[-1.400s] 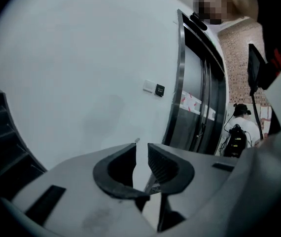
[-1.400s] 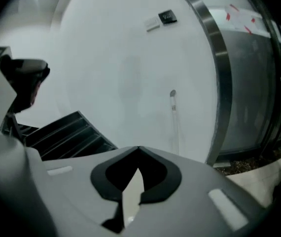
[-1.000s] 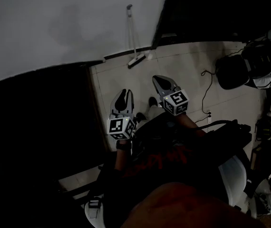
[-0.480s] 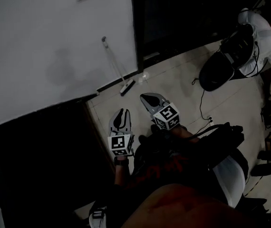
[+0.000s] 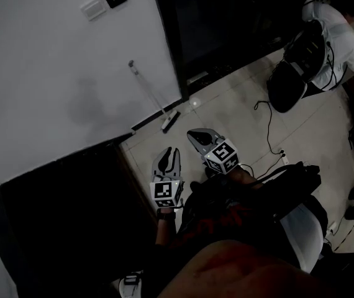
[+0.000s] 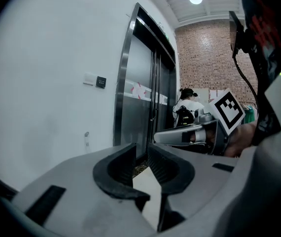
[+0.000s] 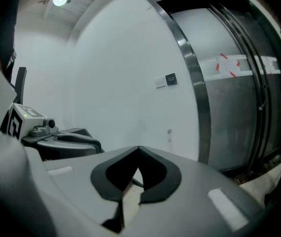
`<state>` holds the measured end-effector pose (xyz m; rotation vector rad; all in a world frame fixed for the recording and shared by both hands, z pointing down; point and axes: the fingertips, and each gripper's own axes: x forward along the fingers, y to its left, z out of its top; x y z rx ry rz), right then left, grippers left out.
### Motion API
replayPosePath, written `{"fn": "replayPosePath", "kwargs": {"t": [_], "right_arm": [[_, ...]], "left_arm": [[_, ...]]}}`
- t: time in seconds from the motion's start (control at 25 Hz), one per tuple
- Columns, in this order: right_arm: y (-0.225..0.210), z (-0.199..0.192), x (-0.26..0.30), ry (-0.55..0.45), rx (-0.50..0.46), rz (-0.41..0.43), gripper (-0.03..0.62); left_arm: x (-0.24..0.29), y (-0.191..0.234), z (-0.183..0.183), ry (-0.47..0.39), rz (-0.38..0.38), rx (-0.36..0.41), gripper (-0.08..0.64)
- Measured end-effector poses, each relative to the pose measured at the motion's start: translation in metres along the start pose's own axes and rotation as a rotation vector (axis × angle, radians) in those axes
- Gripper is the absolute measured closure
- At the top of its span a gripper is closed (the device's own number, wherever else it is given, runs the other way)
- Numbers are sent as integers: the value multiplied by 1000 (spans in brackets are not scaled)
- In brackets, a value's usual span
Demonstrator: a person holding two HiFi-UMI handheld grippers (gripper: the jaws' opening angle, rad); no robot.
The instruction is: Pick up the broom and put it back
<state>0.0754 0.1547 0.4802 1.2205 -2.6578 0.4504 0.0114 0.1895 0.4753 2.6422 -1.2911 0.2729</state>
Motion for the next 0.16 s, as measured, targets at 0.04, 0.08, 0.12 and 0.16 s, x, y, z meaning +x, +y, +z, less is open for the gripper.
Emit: {"fn": "replayPosePath", "kwargs": {"t": [0.04, 0.08, 0.12, 0.16], "right_arm": [[-3, -1, -3, -3, 3, -6, 592], [-6, -1, -6, -7, 5, -12, 592], [-9, -1, -9, -11, 7, -20, 592], [-12, -1, -12, -14, 9, -27, 592]], "left_arm": [[1, -2, 0, 3, -5, 5, 482], [3, -3, 0, 5, -9, 8, 482], [4, -5, 0, 7, -12, 11, 482], [5, -7, 0, 10, -15, 14, 482]]}}
